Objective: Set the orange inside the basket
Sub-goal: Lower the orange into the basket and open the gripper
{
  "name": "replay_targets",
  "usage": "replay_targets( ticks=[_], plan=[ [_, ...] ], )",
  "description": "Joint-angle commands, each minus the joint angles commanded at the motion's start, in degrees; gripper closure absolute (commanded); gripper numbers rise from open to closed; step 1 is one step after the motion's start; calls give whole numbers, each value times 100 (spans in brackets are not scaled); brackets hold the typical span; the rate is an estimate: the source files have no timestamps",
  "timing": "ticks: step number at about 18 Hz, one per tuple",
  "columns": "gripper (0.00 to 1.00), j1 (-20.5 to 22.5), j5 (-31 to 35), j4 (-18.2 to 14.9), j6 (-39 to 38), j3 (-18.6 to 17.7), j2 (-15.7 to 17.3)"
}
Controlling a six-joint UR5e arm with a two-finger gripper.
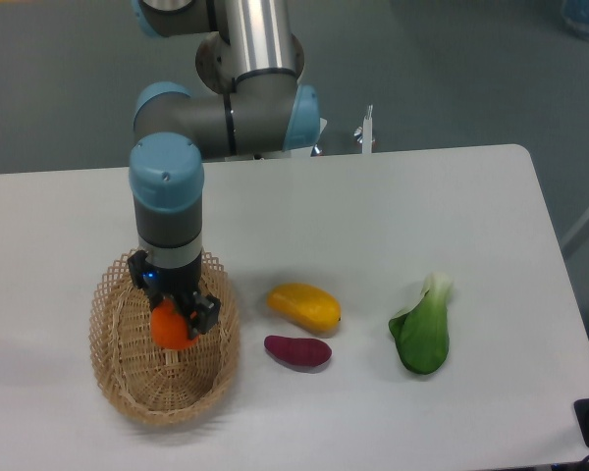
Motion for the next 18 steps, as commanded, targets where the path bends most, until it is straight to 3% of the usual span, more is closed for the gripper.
replay_targets(
  ticks=[6,7,10,13,18],
  plan=[
    [43,-290,-18,26,44,-597,-44],
    [39,-290,-18,26,61,-668,-44],
    [13,-325,-18,26,70,-704,-44],
    [0,-334,-18,35,70,-695,-36],
    [0,-264,-9,26,70,-572,122]
  ],
)
